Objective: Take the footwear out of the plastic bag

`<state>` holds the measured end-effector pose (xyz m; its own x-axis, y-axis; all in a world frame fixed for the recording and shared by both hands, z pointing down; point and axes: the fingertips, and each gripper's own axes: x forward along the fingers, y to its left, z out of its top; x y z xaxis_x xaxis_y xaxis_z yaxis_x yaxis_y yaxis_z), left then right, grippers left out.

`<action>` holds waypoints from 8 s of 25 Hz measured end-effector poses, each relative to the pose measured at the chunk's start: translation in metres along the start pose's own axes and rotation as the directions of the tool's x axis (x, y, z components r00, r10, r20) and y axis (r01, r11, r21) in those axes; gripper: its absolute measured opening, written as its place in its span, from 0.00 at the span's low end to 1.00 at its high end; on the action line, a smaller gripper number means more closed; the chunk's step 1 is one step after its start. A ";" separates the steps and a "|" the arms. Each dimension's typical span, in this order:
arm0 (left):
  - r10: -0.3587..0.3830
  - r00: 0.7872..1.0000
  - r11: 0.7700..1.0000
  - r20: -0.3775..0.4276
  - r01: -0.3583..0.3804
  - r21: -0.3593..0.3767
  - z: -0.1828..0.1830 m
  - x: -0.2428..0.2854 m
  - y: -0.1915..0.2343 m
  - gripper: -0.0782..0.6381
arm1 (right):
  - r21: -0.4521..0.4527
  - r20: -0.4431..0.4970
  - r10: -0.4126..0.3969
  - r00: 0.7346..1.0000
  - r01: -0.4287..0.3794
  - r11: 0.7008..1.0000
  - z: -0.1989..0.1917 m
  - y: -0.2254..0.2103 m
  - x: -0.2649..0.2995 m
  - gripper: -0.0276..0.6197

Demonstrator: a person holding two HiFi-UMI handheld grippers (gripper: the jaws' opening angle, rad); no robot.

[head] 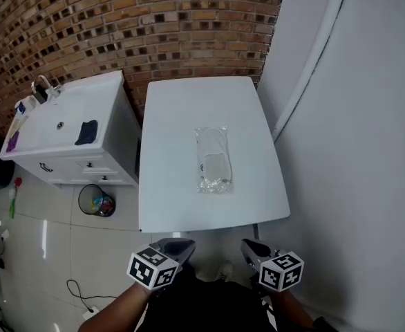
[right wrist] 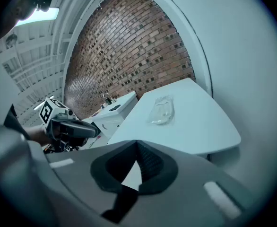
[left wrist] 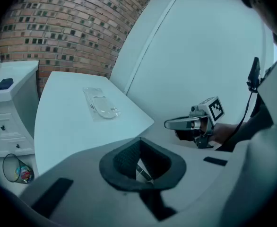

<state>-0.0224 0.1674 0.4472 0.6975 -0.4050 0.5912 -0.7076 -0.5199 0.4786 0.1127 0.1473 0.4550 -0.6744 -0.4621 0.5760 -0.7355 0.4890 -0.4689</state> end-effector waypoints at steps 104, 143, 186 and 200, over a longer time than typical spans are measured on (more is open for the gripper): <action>0.187 0.907 0.887 -0.377 0.008 0.461 0.088 0.179 0.222 0.12 | -0.875 -0.303 -0.281 0.910 -0.149 0.461 0.048 -0.147 0.172 0.24; 0.224 0.900 0.907 -0.375 -0.052 0.417 0.031 0.126 0.195 0.12 | -0.634 -0.416 -0.170 0.894 -0.151 0.759 0.026 -0.130 0.215 0.05; 0.430 0.871 0.899 -0.238 -0.389 0.200 0.002 0.039 0.297 0.12 | 0.347 -0.370 0.415 0.831 -0.291 0.892 0.049 -0.092 0.241 0.23; 0.527 0.803 0.841 -0.280 -0.443 0.312 0.019 0.035 0.327 0.12 | 0.442 -0.153 0.410 0.899 -0.308 0.842 0.092 -0.121 0.192 0.16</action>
<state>-0.2273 -0.0310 0.6116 0.1553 -0.3887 0.9082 -0.8684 -0.4921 -0.0621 0.0661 -0.0685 0.5607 -0.8977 -0.1019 0.4286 -0.4404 0.2273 -0.8685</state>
